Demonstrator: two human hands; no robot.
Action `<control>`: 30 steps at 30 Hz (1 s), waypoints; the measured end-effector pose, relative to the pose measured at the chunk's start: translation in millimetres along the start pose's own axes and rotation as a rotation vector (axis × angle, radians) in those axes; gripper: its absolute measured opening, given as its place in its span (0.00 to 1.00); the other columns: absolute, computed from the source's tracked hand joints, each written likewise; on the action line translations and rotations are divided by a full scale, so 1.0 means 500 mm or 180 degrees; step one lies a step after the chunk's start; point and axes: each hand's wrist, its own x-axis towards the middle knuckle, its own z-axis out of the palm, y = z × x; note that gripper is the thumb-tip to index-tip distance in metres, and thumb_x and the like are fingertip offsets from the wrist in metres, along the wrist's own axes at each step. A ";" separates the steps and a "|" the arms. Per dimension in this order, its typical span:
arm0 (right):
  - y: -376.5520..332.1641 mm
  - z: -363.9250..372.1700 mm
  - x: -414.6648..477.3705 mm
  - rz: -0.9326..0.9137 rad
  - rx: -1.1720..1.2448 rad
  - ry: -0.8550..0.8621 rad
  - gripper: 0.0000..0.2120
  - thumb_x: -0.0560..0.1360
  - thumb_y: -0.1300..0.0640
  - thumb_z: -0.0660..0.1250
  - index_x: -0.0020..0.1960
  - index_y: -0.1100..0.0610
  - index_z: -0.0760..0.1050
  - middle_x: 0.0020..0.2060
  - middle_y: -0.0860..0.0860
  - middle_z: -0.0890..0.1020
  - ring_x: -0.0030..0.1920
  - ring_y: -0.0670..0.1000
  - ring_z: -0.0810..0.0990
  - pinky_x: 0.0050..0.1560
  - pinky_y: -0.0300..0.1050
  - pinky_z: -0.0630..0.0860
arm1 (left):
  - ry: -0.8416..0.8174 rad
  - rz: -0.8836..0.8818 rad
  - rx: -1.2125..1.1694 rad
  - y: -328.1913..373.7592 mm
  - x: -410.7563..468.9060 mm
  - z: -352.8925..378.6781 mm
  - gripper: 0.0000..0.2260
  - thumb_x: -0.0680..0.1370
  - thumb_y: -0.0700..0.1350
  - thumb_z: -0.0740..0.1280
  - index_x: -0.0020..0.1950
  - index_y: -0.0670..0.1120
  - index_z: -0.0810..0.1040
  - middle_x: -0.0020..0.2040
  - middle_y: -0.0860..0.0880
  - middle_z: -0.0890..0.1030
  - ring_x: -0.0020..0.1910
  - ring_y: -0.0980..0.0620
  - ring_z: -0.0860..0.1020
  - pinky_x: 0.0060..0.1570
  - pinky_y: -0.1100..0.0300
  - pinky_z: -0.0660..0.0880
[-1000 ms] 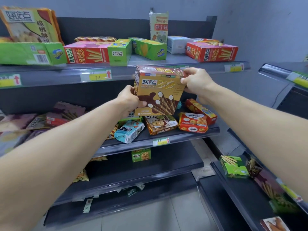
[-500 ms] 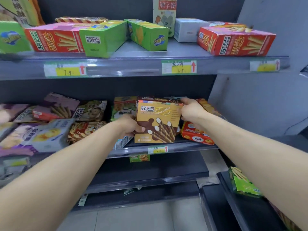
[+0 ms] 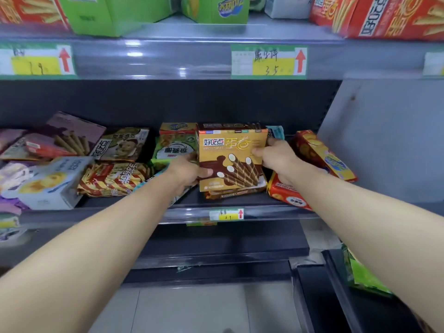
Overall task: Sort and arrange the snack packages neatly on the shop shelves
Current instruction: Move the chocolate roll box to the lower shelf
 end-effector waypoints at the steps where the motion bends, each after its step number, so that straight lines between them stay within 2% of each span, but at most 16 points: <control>1: -0.001 0.003 0.010 -0.0065 -0.0011 0.0055 0.16 0.76 0.62 0.65 0.64 0.56 0.72 0.53 0.50 0.79 0.51 0.49 0.78 0.53 0.42 0.75 | 0.0027 0.0049 -0.0005 0.005 0.013 -0.002 0.28 0.71 0.34 0.72 0.69 0.42 0.69 0.58 0.46 0.80 0.54 0.46 0.79 0.55 0.54 0.76; 3: -0.007 0.012 0.031 -0.0249 -0.0002 0.0191 0.14 0.77 0.61 0.64 0.62 0.53 0.74 0.50 0.47 0.79 0.49 0.47 0.76 0.46 0.36 0.72 | 0.0062 0.0166 -0.0095 0.016 0.040 -0.002 0.26 0.71 0.35 0.72 0.68 0.42 0.70 0.59 0.46 0.79 0.55 0.46 0.79 0.55 0.55 0.76; 4: -0.011 0.017 0.044 -0.0344 0.0050 0.0260 0.14 0.77 0.62 0.63 0.61 0.53 0.74 0.49 0.46 0.79 0.49 0.46 0.76 0.45 0.35 0.71 | 0.0034 0.0209 -0.0165 0.023 0.054 0.001 0.25 0.72 0.35 0.72 0.67 0.43 0.70 0.59 0.47 0.79 0.56 0.46 0.78 0.55 0.56 0.75; 6: -0.018 0.024 0.071 -0.0461 0.0140 0.0430 0.14 0.77 0.61 0.62 0.62 0.52 0.73 0.52 0.47 0.79 0.52 0.48 0.76 0.51 0.39 0.70 | -0.0082 0.0331 -0.0312 0.034 0.083 0.011 0.23 0.73 0.36 0.71 0.66 0.45 0.71 0.60 0.47 0.79 0.57 0.48 0.77 0.56 0.57 0.73; 11: -0.007 0.027 0.139 -0.0647 0.0201 0.0669 0.11 0.78 0.60 0.61 0.59 0.53 0.72 0.55 0.49 0.80 0.55 0.49 0.77 0.54 0.45 0.74 | 0.0094 0.0679 -0.0501 0.047 0.165 0.037 0.20 0.73 0.37 0.71 0.63 0.47 0.76 0.52 0.50 0.81 0.42 0.57 0.80 0.36 0.67 0.74; 12: -0.002 0.026 0.152 -0.0716 0.0249 0.0660 0.11 0.78 0.61 0.61 0.59 0.52 0.72 0.55 0.49 0.80 0.55 0.49 0.77 0.56 0.46 0.74 | 0.0103 0.0747 -0.0507 0.047 0.182 0.044 0.19 0.73 0.36 0.71 0.63 0.47 0.76 0.51 0.50 0.81 0.41 0.57 0.80 0.34 0.67 0.74; 13: 0.003 0.026 0.165 -0.0780 0.0317 0.0650 0.12 0.77 0.62 0.61 0.58 0.52 0.72 0.54 0.49 0.80 0.56 0.49 0.78 0.57 0.47 0.75 | 0.0099 0.0806 -0.0525 0.047 0.199 0.051 0.18 0.74 0.36 0.70 0.62 0.47 0.77 0.52 0.49 0.82 0.41 0.56 0.80 0.36 0.66 0.75; 16: 0.015 0.025 0.200 -0.0854 0.0494 0.0685 0.13 0.77 0.65 0.61 0.56 0.49 0.72 0.51 0.47 0.80 0.55 0.48 0.78 0.57 0.47 0.75 | 0.0089 0.0931 -0.0552 0.046 0.241 0.071 0.17 0.74 0.34 0.68 0.61 0.44 0.77 0.57 0.45 0.81 0.49 0.50 0.80 0.51 0.58 0.76; 19: 0.033 0.024 0.229 -0.0825 0.0488 0.0738 0.16 0.76 0.66 0.60 0.58 0.50 0.72 0.48 0.44 0.80 0.51 0.46 0.78 0.52 0.42 0.75 | 0.0117 0.0985 -0.0407 0.038 0.275 0.087 0.17 0.74 0.34 0.68 0.63 0.44 0.77 0.60 0.45 0.80 0.56 0.46 0.79 0.62 0.51 0.74; 22: 0.054 0.026 0.248 -0.0829 0.0515 0.0820 0.15 0.76 0.66 0.60 0.58 0.50 0.72 0.45 0.42 0.79 0.47 0.43 0.76 0.41 0.34 0.71 | 0.0081 0.0878 -0.0412 0.025 0.301 0.099 0.19 0.75 0.35 0.68 0.65 0.46 0.75 0.60 0.45 0.80 0.58 0.45 0.78 0.64 0.50 0.72; 23: 0.059 0.025 0.253 -0.0820 0.0510 0.0864 0.16 0.76 0.66 0.60 0.59 0.51 0.72 0.47 0.43 0.80 0.48 0.43 0.77 0.40 0.34 0.71 | 0.0043 0.0854 -0.0444 0.022 0.307 0.104 0.19 0.75 0.36 0.68 0.66 0.46 0.75 0.60 0.45 0.80 0.59 0.45 0.78 0.65 0.50 0.71; 26: 0.068 0.017 0.266 -0.0799 0.0415 0.1032 0.18 0.77 0.65 0.59 0.63 0.49 0.71 0.52 0.46 0.81 0.52 0.47 0.79 0.48 0.41 0.76 | -0.0101 0.0857 -0.0484 0.023 0.322 0.120 0.21 0.77 0.37 0.66 0.69 0.47 0.71 0.63 0.46 0.78 0.61 0.47 0.76 0.67 0.51 0.69; 27: 0.069 0.012 0.270 -0.0792 0.0387 0.1079 0.19 0.77 0.65 0.58 0.63 0.49 0.71 0.52 0.46 0.81 0.52 0.47 0.79 0.48 0.42 0.76 | -0.0190 0.0862 -0.0437 0.025 0.326 0.127 0.22 0.78 0.37 0.65 0.71 0.48 0.69 0.65 0.46 0.77 0.63 0.47 0.75 0.67 0.51 0.68; 30: 0.073 -0.003 0.279 -0.0855 0.0329 0.1140 0.17 0.77 0.64 0.58 0.63 0.49 0.71 0.49 0.45 0.80 0.46 0.42 0.78 0.37 0.37 0.73 | -0.0422 0.0816 -0.0186 0.034 0.335 0.150 0.26 0.79 0.37 0.62 0.75 0.49 0.60 0.71 0.47 0.70 0.68 0.47 0.70 0.70 0.51 0.65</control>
